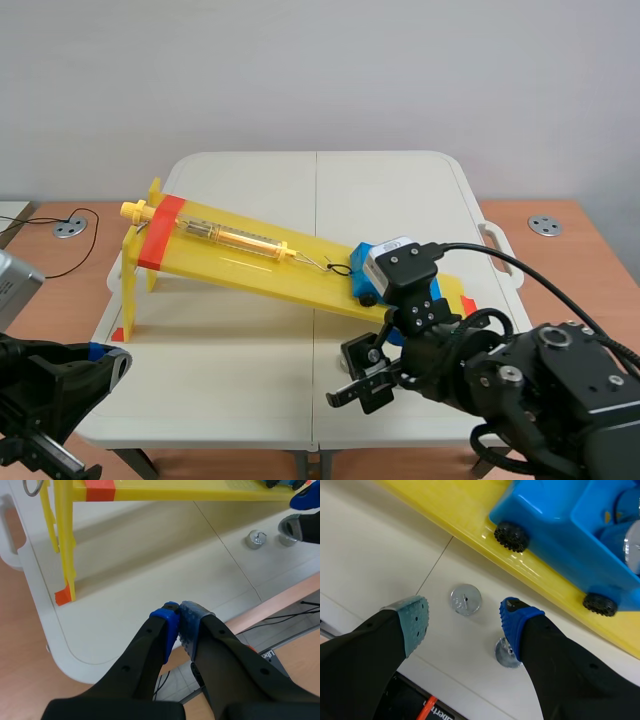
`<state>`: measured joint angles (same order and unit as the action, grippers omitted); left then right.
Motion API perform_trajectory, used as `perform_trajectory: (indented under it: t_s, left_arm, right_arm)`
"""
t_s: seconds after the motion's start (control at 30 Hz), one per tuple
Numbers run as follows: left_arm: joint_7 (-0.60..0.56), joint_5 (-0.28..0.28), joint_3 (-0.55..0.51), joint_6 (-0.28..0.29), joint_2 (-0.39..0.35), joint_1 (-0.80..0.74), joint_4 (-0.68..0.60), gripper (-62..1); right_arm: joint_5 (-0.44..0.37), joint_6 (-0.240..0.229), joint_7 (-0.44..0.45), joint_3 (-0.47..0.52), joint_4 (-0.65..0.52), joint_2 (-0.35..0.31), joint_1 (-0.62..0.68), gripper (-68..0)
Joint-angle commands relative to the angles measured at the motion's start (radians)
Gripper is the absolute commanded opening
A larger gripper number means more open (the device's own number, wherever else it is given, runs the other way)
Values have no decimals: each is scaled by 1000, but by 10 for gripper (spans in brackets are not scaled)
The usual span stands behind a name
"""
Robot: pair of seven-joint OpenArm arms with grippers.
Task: Place the four metal weights on the blue cart on the ramp.
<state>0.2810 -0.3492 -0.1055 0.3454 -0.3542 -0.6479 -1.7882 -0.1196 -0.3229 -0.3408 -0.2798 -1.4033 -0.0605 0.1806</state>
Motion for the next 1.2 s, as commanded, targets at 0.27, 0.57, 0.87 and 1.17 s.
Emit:
perform_trajectory:
  t_s: [0.27, 0.57, 0.87, 1.17]
  left_arm:
    - [-97, -74, -11, 28, 10, 19, -49, -580]
    - [-97, -74, -11, 28, 10, 20, -49, -580]
    - [-97, -74, -11, 28, 10, 20, -49, -580]
    - [-97, -74, -11, 28, 10, 20, -49, -580]
  right_arm:
    - [18, 74, 184, -36, 68, 61, -156, -372]
    - [24, 85, 203, -59, 164, 81, -190, -373]
    - [28, 92, 209, -64, 177, 80, -192, -474]
    - [31, 127, 174, -64, 177, 80, -192, -587]
